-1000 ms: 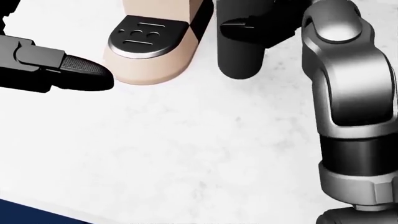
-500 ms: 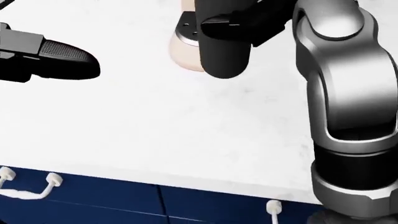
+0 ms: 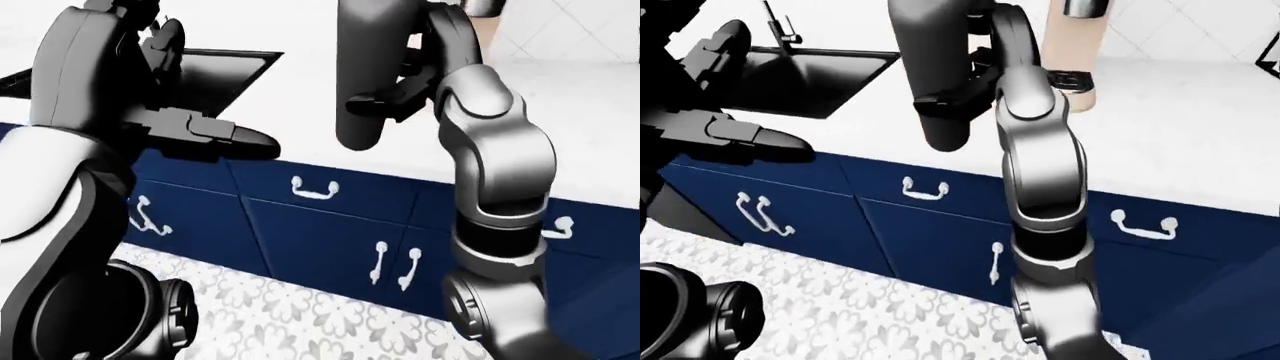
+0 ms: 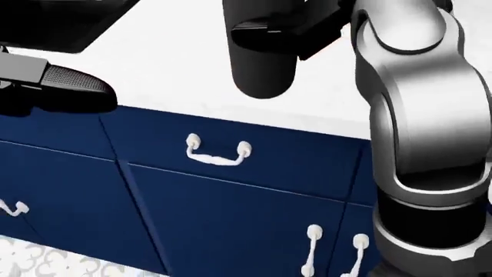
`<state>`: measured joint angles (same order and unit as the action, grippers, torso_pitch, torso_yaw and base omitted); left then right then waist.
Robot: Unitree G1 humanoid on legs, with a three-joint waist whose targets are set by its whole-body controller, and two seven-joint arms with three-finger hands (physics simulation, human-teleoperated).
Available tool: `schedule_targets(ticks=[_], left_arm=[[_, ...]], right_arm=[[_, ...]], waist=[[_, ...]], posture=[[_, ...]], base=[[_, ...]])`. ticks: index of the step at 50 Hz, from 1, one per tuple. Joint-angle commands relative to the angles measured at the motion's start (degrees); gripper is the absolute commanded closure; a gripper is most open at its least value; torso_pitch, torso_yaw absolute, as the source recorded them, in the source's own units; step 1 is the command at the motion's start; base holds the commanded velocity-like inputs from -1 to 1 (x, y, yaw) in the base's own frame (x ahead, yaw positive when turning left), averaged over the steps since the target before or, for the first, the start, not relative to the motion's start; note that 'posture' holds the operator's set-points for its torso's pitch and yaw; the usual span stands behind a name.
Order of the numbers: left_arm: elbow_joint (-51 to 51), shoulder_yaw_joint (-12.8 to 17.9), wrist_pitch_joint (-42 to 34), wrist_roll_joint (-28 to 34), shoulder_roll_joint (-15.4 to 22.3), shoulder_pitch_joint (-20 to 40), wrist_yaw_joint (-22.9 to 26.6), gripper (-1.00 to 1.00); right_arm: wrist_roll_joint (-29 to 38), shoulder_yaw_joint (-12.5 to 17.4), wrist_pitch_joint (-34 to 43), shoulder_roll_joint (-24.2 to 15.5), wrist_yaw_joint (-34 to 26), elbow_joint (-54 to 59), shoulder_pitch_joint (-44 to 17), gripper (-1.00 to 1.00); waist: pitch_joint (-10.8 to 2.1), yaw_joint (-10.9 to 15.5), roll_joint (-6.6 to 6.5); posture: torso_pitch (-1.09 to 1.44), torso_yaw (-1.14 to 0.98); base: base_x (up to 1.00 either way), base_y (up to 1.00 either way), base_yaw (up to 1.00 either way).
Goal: Move the drinks to the dining counter.
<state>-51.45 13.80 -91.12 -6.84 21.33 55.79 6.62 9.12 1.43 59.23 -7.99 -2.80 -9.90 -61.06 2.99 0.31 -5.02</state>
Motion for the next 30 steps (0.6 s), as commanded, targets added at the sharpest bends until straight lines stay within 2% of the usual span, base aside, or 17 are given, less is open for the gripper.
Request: schedule_targets(ticks=[1,5,9,14,15,16,17,18,19,21,23,24,25,26,27,28,30], left_arm=[[-1.05,0.34,1.91,0.41,0.45,1.68,-0.16,-1.00],[-1.26,0.27,1.59,0.45,0.51,1.74,-0.13,-1.00],[-1.53,-0.10,1.24,0.58,0.41,1.79,-0.18,-1.00],[-2.38,-0.14,-0.86,0.73,0.66,3.15,0.11,-1.00],[-2.26,-0.09,-1.08,0.81,0.77,3.56,0.25,-1.00],[-2.13,-0.20,-0.93,0.91,0.80,3.54,0.31,-1.00],[-2.01,-0.31,-1.03,1.00,0.85,3.76,0.32,-1.00],[-1.99,-0.40,-1.29,1.09,0.82,4.13,0.30,-1.00],[-2.00,-0.50,-1.35,1.17,0.75,4.25,0.28,-1.00],[-2.16,-0.74,-1.37,1.30,0.48,4.35,0.21,-1.00],[-2.54,-0.91,-1.37,1.44,0.30,3.89,0.25,-1.00],[-2.63,-0.88,-1.37,1.52,0.26,3.74,0.32,-1.00],[-2.68,-0.87,-1.37,1.58,0.25,3.65,0.39,-1.00],[-2.76,-0.86,-1.38,1.65,0.20,3.55,0.45,-1.00],[-2.84,-0.84,-1.38,1.73,0.13,3.44,0.48,-1.00],[-2.91,-0.86,-1.38,1.80,0.07,3.36,0.52,-1.00],[-3.12,-0.83,-1.37,1.93,-0.07,3.12,0.62,-1.00]], right_arm=[[-0.13,0.61,-2.34,-0.40,-0.01,-3.67,-3.16,1.00],[-0.55,0.41,-2.03,0.20,-0.74,-4.51,-2.66,1.00],[-0.63,0.27,-1.21,0.31,-1.25,-5.28,-2.78,1.00],[-0.56,0.27,0.15,0.66,-1.38,-6.68,-2.85,1.00],[-0.59,0.08,-0.07,0.91,-1.30,-6.81,-2.45,1.00],[-0.65,0.08,-0.23,1.02,-1.29,-6.72,-2.39,1.00],[-0.64,0.03,-0.23,1.03,-1.30,-6.70,-2.46,1.00],[-0.71,0.07,-0.06,1.02,-1.40,-6.87,-2.63,1.00],[-0.71,0.13,0.08,0.95,-1.42,-6.94,-2.76,1.00],[-0.81,0.34,0.42,0.88,-1.45,-7.24,-2.89,1.00],[-0.89,0.36,0.59,0.86,-1.34,-7.48,-2.77,1.00],[-0.90,0.35,0.59,0.85,-1.26,-7.59,-2.66,1.00],[-0.93,0.38,0.66,0.88,-1.18,-7.71,-2.62,1.00],[-0.91,0.34,0.71,0.87,-1.10,-7.84,-2.57,1.00],[-0.95,0.31,0.47,0.91,-1.06,-7.75,-2.42,1.00],[-1.00,0.32,0.21,0.96,-1.00,-7.62,-2.31,1.00],[-1.02,0.21,0.15,1.08,-0.89,-7.82,-2.02,1.00]], waist=[[-1.93,0.03,0.43],[-0.28,0.81,2.81],[-0.04,1.41,4.62],[-1.00,1.69,6.57],[-1.23,1.62,7.40],[-1.77,1.33,9.26],[-3.58,1.10,10.98],[-1.58,0.61,8.02],[-1.01,1.05,8.65],[-1.61,1.00,7.37],[-0.24,0.75,5.61],[-0.16,0.72,4.37],[-0.75,0.68,2.36],[-2.12,0.72,1.08],[-0.91,0.86,0.65],[-0.57,0.77,-0.11],[-1.33,1.68,1.11]], posture=[[0.00,0.00],[0.00,0.00],[0.00,0.00],[0.00,0.00],[0.00,0.00],[0.00,0.00],[0.00,0.00],[0.00,0.00],[0.00,0.00],[0.00,0.00],[0.00,0.00],[0.00,0.00],[0.00,0.00],[0.00,0.00],[0.00,0.00],[0.00,0.00],[0.00,0.00]], base=[[0.00,0.00,1.00],[0.00,0.00,1.00],[0.00,0.00,1.00],[0.00,0.00,1.00],[0.00,0.00,1.00],[0.00,0.00,1.00],[0.00,0.00,1.00],[0.00,0.00,1.00],[0.00,0.00,1.00],[0.00,0.00,1.00],[0.00,0.00,1.00],[0.00,0.00,1.00],[0.00,0.00,1.00],[0.00,0.00,1.00],[0.00,0.00,1.00],[0.00,0.00,1.00],[0.00,0.00,1.00]])
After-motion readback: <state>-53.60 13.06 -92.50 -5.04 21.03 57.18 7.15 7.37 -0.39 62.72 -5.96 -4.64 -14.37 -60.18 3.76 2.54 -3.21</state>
